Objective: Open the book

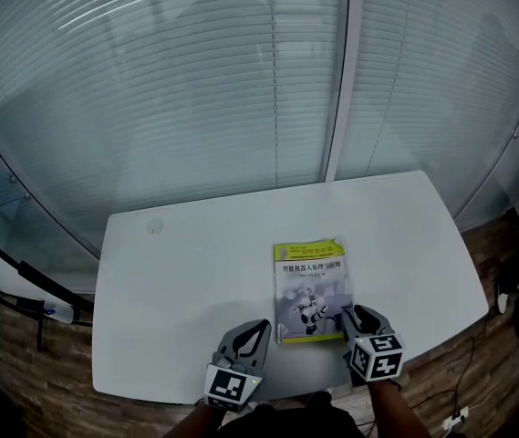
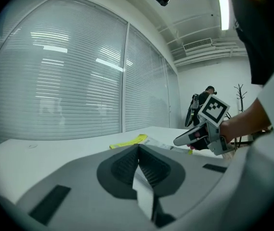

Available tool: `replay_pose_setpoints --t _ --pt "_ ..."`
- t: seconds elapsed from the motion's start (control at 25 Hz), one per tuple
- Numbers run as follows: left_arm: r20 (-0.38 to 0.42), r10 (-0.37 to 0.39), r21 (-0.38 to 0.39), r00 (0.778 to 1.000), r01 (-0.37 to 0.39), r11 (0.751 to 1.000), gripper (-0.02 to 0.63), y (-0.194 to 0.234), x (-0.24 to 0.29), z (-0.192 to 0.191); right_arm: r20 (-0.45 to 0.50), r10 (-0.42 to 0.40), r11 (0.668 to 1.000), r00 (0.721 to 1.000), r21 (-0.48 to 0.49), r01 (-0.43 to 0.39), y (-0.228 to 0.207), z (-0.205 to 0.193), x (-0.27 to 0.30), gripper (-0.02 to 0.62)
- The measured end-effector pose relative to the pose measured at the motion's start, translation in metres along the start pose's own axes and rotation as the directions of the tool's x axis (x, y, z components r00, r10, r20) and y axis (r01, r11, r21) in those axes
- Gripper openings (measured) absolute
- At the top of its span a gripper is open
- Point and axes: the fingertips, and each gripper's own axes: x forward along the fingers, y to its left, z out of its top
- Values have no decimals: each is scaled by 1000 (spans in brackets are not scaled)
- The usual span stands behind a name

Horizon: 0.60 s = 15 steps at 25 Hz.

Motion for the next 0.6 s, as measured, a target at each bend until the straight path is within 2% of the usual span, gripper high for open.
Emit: replay_pose_setpoints --t 0.24,0.6 --pt "-31 51 -10 998 -52 999 9 4 14 -10 -88 51 999 995 2 -51 -10 -10 24 172" --pt "-67 79 -26 995 -81 996 9 5 29 -20 -175 91 995 980 -19 -95 -9 -13 39 181"
